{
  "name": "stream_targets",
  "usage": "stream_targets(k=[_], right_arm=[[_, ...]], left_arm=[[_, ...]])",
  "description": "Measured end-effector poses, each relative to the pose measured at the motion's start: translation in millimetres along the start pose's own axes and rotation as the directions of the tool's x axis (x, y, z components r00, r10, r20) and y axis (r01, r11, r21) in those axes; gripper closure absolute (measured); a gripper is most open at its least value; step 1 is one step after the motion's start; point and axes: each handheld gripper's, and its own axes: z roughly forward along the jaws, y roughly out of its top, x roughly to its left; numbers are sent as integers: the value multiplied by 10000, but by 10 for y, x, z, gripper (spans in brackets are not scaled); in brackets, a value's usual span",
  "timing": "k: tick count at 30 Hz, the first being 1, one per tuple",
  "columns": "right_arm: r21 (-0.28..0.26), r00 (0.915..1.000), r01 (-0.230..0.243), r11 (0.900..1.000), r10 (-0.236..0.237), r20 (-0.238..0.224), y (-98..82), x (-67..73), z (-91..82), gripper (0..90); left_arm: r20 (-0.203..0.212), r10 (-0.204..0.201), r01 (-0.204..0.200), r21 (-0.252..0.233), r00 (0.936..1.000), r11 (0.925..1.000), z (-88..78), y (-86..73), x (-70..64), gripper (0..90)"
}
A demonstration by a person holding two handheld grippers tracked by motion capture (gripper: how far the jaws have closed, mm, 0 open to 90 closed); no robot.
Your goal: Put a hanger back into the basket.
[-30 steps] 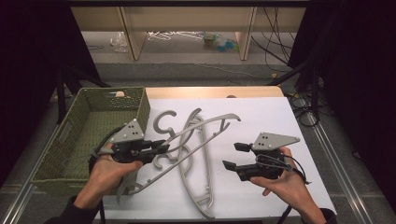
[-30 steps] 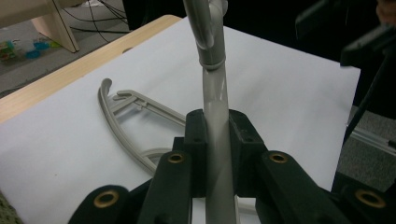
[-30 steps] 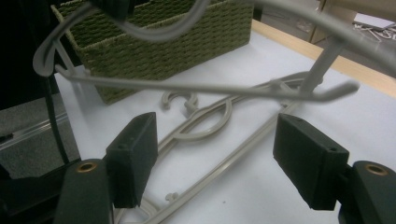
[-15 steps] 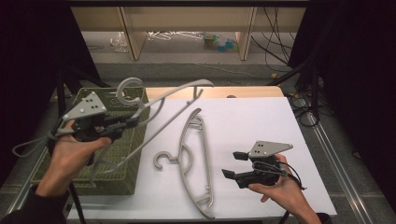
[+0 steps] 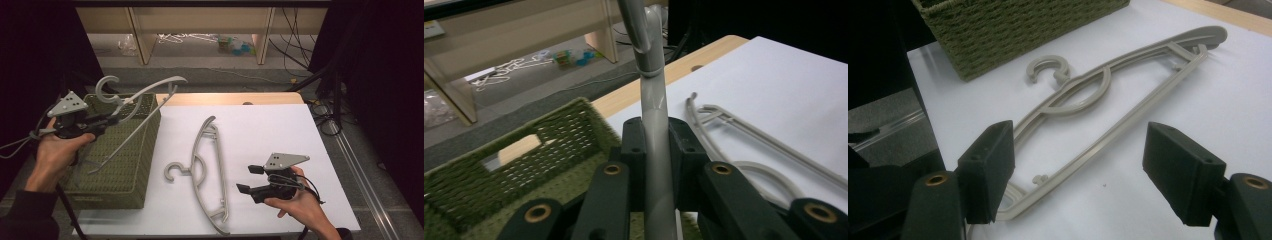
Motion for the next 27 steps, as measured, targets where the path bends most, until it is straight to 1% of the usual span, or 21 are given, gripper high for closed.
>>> stream_targets(k=[1,2,4,5,6,7,8,10,13,15,18,19,21,22,23,24,25,27], right_arm=[[12,10000,-51,10000,51,2,-8,4,11,300],[17,10000,10,10000,-10,-6,-11,-2,17,300],[81,10000,-28,10000,28,-17,-17,-4,22,299],[81,10000,-28,10000,28,-17,-17,-4,22,299],[80,10000,-31,10000,31,2,-20,-14,28,297],[88,10000,-61,9999,61,5,-21,-15,29,296],[79,10000,-86,9999,85,8,-23,-16,29,294],[79,9999,-108,9999,107,42,-26,-20,31,292],[108,9999,-114,9999,114,42,-31,-23,35,289],[118,9999,-126,9999,126,28,-33,-23,35,288],[121,10000,-85,9999,84,29,-35,-25,37,287],[112,9999,-96,9999,95,48,-38,-23,40,286],[165,9999,-102,9998,102,41,-40,-21,44,285],[165,9999,-102,9998,102,41,-40,-21,44,285],[210,9999,-106,9997,106,0,-42,-21,47,285],[210,9999,-106,9997,106,0,-42,-21,47,285],[219,10000,-86,9997,86,-6,-44,-22,51,285],[217,10000,-95,9997,95,4,-44,-24,50,285]], left_arm=[[-242,181,-182,-21,9995,9998,-19,-26,103,791],[-242,181,-182,-21,9995,9998,-19,-26,103,791],[-366,-13,13,14,9993,10000,-39,-79,223,791],[-366,-13,13,14,9993,10000,-39,-79,223,791],[-478,65,-62,70,9988,10000,-59,-110,285,791],[-485,47,-46,20,9988,10000,-63,-128,311,791],[-485,47,-46,20,9988,10000,-63,-128,311,791],[-640,196,-194,38,9978,9998,-83,-170,370,791],[-731,150,-148,44,9972,9999,-83,-200,408,791],[-776,410,-408,35,9961,9992,-79,-239,451,790],[-779,383,-378,88,9962,9992,-71,-264,481,791],[-797,347,-333,189,9962,9993,-62,-291,512,791],[-777,477,-454,311,9958,9985,-58,-320,538,791],[-777,477,-454,311,9958,9985,-58,-320,538,791],[-844,443,-403,484,9954,9980,-61,-351,559,791],[-844,443,-403,484,9954,9980,-61,-351,559,791],[-886,493,-442,592,9948,9973,-68,-384,580,791],[-874,482,-431,590,9950,9973,-73,-418,599,790]])
